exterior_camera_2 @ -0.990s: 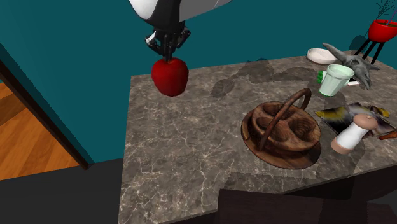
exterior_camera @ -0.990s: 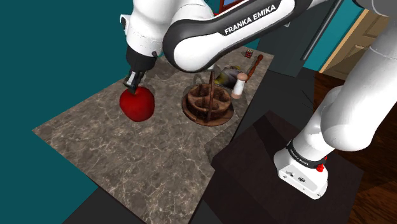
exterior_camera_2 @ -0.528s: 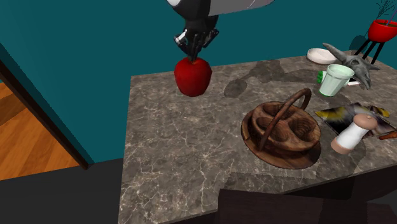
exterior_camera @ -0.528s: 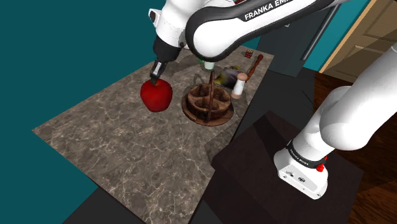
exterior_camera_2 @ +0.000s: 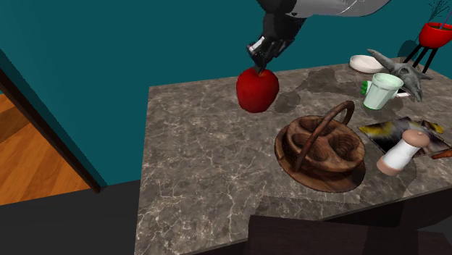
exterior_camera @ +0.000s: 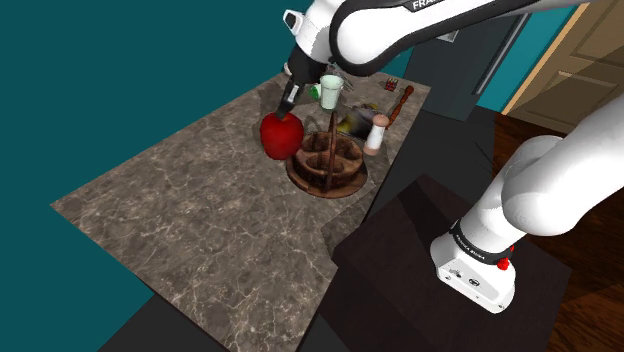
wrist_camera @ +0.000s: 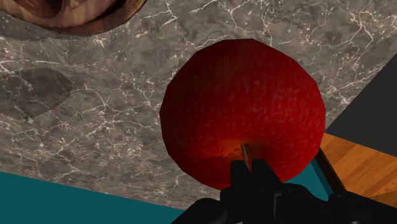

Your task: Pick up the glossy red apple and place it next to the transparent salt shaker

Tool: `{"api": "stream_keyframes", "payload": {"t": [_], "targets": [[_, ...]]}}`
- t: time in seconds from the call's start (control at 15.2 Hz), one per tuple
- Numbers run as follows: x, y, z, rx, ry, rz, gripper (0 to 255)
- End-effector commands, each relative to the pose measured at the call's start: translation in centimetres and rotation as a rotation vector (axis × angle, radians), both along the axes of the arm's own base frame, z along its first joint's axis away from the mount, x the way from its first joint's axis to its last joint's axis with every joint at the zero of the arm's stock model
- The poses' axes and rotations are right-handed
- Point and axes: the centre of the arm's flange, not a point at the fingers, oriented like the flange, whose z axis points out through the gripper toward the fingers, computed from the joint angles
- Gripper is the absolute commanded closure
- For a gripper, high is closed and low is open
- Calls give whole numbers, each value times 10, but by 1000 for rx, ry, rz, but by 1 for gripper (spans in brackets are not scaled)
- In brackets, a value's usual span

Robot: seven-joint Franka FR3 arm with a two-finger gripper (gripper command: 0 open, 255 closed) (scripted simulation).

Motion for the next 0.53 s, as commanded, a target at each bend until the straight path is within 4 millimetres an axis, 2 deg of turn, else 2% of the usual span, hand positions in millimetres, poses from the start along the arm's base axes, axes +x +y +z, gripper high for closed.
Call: {"api": "stream_keyframes", "payload": {"t": [0.0, 0.46], "targets": [[-2, -27, 0, 1, -1, 3, 255], [-6, -119, 0, 1, -1, 3, 255]]}}
